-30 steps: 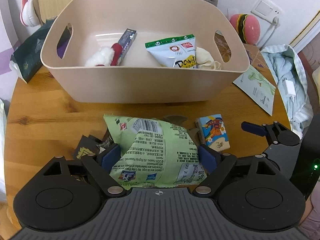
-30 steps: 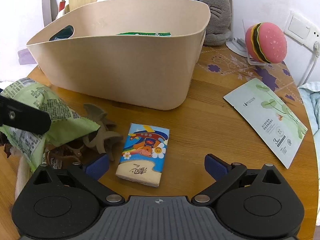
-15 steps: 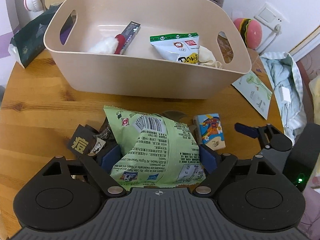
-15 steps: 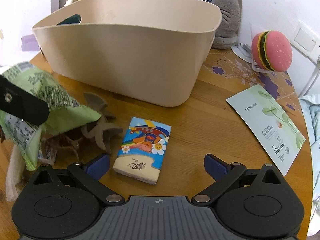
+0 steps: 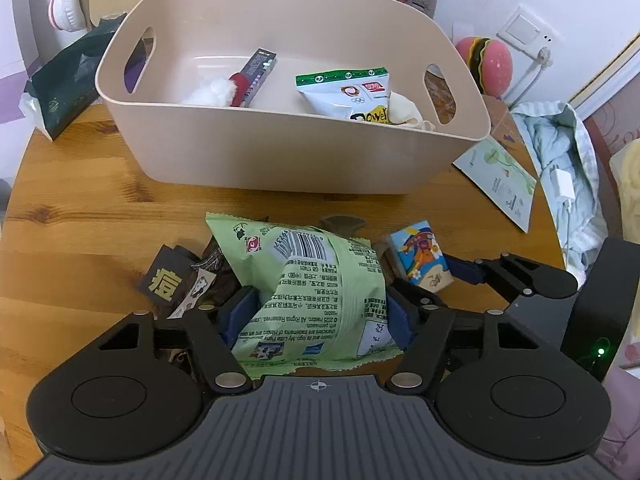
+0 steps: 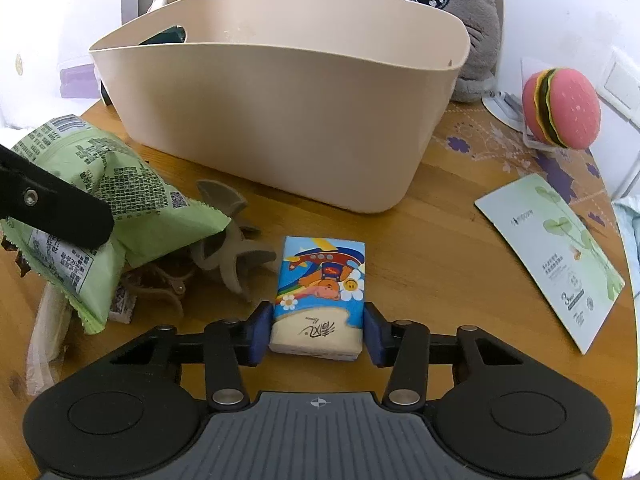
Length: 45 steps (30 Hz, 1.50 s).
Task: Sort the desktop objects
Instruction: 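Grasp the green chip bag with left tool while right tool grasps the tissue pack, then lift the green chip bag and tissue pack toward the basket and release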
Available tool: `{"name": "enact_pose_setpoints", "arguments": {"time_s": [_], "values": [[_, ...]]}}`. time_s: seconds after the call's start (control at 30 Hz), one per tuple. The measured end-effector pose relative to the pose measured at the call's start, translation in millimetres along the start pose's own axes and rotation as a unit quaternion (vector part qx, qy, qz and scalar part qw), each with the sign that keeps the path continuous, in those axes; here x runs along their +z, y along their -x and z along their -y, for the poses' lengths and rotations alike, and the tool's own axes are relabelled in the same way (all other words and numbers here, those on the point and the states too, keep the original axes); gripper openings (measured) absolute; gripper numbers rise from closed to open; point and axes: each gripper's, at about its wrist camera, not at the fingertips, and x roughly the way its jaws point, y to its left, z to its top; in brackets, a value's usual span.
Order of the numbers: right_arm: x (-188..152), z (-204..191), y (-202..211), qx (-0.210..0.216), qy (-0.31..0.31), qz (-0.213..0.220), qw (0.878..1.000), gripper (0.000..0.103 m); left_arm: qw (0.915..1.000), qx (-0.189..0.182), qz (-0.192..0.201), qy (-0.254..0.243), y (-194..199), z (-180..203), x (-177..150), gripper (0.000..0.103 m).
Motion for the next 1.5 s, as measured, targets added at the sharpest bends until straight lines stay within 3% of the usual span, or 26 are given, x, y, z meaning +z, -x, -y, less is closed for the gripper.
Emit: {"name": "enact_pose_setpoints", "arguments": {"time_s": [0.57,0.9,1.2,1.5], "values": [[-20,-8,47,-0.002,0.001,0.026,1.000,0.043,0.9998,0.000,0.019,-0.001,31,-14,-18,0.067],[-20,-13,84,-0.013,0.005,0.054,0.998,0.043,0.9988,0.009,0.049,-0.001,59,-30,-20,0.067],[-4,-16,112,-0.017,0.007,0.097,0.995,0.043,0.9965,0.013,0.082,-0.001,84,-40,-7,0.067],[35,-15,131,-0.021,0.010,0.147,0.989,0.043,0.9922,0.022,0.123,-0.002,101,-42,30,0.067]]}}
